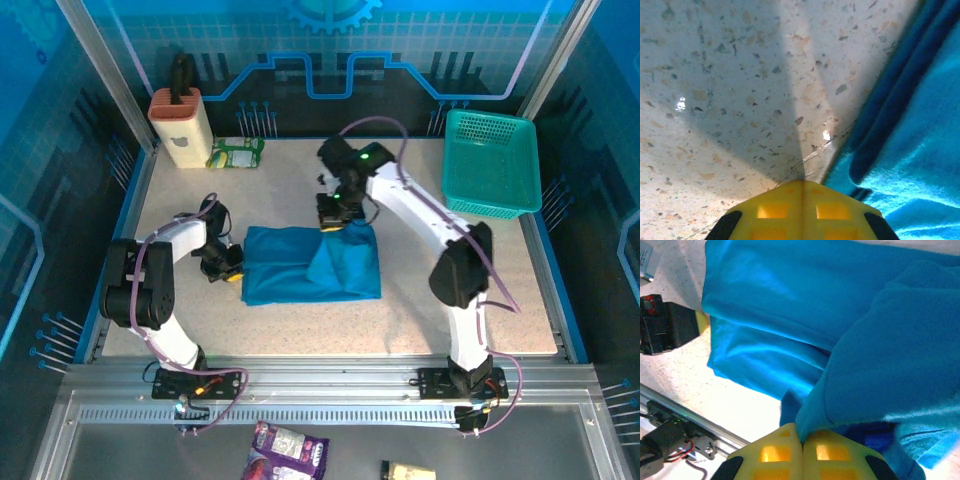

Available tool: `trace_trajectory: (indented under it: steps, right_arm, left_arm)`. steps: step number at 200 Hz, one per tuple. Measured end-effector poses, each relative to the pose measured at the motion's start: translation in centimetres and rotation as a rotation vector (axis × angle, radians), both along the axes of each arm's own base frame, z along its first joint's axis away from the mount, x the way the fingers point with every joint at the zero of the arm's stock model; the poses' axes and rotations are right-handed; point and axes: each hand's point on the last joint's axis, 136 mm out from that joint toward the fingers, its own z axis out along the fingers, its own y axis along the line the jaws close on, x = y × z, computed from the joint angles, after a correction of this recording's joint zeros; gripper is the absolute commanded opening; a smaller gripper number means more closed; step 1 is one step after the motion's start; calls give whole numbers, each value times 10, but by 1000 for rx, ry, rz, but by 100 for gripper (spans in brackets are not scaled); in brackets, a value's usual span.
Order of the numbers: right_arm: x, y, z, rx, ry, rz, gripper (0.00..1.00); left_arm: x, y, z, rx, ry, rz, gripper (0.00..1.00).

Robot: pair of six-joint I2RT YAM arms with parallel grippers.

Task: Fold the inside-out t-shirt

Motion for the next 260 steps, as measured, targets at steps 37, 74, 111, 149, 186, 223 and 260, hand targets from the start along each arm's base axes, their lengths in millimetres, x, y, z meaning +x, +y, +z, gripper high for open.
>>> trace_trajectory:
  steps: [37,74,111,149,186,223,260]
  right_arm:
    - [-4,74,-29,54,58,82,0]
    - [-16,102,-35,89,98,130,0]
    - [-22,99,-17,119,101,134,0]
    - [-31,103,24,219,78,159,0]
    - [-25,127,22,313,102,172,25]
    - [5,166,-24,377,106,169,47]
    - [7,154,-49,349,128,153,49]
  left_arm:
    - [0,0,0,-5,-6,2,1]
    - [0,0,0,-5,-8,2,1]
    - [0,0,0,-5,-8,2,1]
    - [0,0,0,-5,-8,2,1]
    - [0,0,1,-4,-14,3,7]
    - [1,-2,15,-7,-75,21,18]
    - [8,5,55,-8,-207,60,20]
